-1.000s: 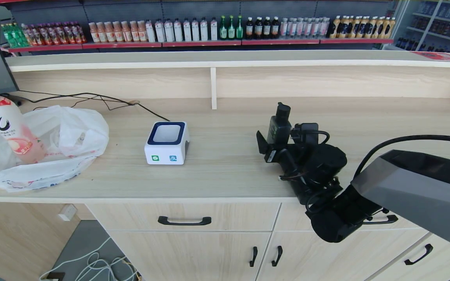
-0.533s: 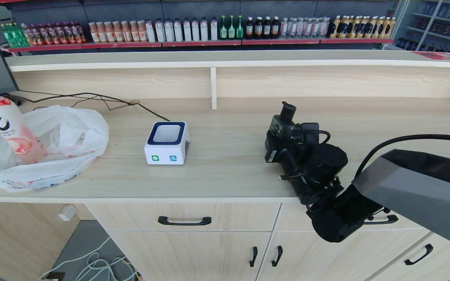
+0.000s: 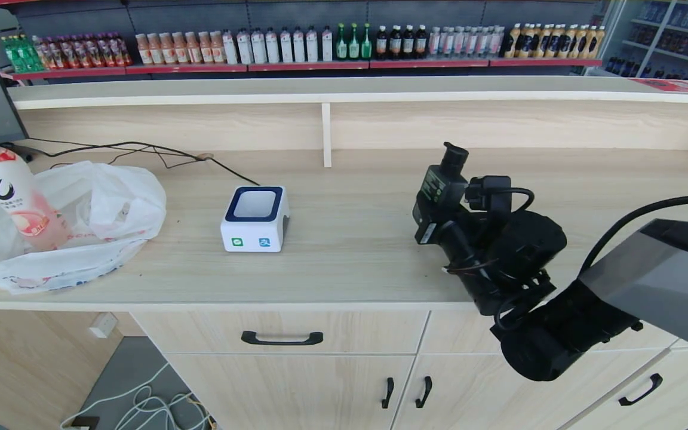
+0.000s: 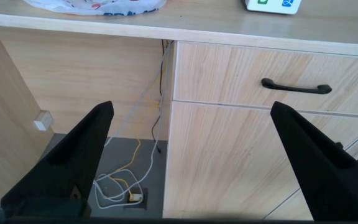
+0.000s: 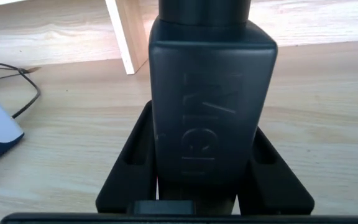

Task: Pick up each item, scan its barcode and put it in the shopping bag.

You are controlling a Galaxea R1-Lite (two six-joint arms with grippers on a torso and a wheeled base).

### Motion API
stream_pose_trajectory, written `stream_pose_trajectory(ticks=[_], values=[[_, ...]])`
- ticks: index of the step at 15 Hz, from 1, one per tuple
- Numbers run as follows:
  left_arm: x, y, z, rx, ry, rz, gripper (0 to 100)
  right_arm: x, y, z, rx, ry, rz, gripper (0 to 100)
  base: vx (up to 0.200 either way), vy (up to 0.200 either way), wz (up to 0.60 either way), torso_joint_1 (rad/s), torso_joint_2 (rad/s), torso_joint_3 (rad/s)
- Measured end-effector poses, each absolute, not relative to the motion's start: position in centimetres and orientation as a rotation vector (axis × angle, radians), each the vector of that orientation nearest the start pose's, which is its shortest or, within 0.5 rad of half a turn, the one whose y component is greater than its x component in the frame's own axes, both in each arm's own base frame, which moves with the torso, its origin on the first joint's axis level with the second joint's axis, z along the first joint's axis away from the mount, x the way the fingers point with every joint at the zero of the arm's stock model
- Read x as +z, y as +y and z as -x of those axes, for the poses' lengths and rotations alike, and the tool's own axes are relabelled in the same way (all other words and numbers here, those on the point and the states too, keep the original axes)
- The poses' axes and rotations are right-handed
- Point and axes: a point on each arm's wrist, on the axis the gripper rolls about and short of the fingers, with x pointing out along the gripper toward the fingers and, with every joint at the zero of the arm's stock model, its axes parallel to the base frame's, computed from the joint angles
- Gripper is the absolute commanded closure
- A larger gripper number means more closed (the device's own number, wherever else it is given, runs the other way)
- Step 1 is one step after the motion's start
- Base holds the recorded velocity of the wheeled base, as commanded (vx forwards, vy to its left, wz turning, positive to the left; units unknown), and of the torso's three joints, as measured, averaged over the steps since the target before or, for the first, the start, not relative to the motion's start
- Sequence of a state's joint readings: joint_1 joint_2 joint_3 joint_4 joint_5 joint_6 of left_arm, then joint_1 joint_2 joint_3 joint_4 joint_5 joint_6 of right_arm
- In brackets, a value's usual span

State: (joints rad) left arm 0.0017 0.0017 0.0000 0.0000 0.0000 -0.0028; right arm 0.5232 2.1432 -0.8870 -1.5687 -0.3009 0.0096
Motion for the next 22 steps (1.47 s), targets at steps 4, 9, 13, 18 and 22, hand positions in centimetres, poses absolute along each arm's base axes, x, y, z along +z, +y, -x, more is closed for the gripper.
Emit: stream_pose_trajectory(ticks=[4,9,13,18,22], values=[[7.6,0.0,2.3,0.001,0.002,0.003,0,15.8,17.5,-29.5,0.256,-0.266,-0.152,100,0.0,0.0,0.0,0.0,0.0,0.0],[7.6,0.0,2.3,0.001,0.002,0.003,0,17.3,14.2,-23.1,0.276,-0.235,-0.146,100,0.0,0.0,0.0,0.0,0.0,0.0],[7.6,0.0,2.3,0.001,0.002,0.003,0,18.5,10.4,-17.9,0.26,-0.271,-0.164,100,0.0,0.0,0.0,0.0,0.0,0.0],[7.6,0.0,2.3,0.001,0.002,0.003,0,18.4,7.6,-14.5,0.222,-0.29,-0.142,100,0.0,0.0,0.0,0.0,0.0,0.0],[7.6,0.0,2.3,0.001,0.002,0.003,0,19.0,7.5,-13.5,0.26,-0.322,-0.194,100,0.0,0.0,0.0,0.0,0.0,0.0]])
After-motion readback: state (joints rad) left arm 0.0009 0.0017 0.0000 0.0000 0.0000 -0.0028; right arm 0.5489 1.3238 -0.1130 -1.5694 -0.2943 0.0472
